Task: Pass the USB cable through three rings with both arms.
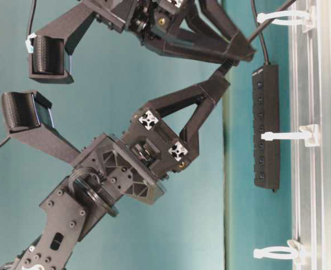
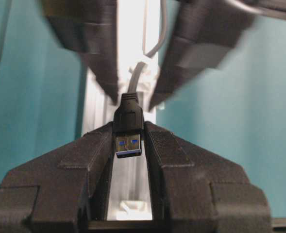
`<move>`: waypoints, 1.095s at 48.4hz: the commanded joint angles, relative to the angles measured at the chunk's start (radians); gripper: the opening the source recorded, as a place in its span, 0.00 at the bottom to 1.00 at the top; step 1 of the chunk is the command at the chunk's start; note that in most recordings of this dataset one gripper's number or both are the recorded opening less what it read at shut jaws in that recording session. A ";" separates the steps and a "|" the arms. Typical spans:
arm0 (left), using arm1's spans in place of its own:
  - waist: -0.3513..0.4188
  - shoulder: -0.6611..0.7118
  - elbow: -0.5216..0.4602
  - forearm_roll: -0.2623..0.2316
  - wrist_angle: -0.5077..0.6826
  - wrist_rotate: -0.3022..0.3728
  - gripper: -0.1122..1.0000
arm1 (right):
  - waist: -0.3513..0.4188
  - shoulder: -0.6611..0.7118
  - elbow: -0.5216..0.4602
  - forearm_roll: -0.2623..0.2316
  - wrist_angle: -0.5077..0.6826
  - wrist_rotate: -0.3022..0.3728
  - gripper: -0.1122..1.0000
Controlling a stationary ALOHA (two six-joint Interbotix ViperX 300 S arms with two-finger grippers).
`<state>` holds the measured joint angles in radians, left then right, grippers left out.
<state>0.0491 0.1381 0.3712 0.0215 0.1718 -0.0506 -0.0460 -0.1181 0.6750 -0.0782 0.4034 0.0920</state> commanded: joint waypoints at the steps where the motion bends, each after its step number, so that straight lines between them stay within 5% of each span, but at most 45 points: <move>1: -0.002 -0.029 -0.003 0.005 -0.003 0.002 0.32 | -0.002 -0.011 -0.015 -0.002 -0.008 -0.002 0.08; 41: -0.005 -0.074 0.040 0.002 -0.008 -0.018 0.32 | -0.002 -0.005 -0.018 -0.002 -0.005 -0.003 0.04; 45: -0.005 -0.084 0.046 0.002 -0.003 -0.018 0.45 | 0.000 0.002 -0.018 -0.002 -0.005 -0.003 0.04; 53: -0.018 -0.137 0.064 0.002 0.018 -0.015 0.87 | 0.009 0.018 -0.029 0.000 0.012 -0.002 0.03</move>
<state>0.0414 0.0506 0.4387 0.0215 0.1825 -0.0675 -0.0460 -0.1012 0.6688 -0.0782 0.4096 0.0920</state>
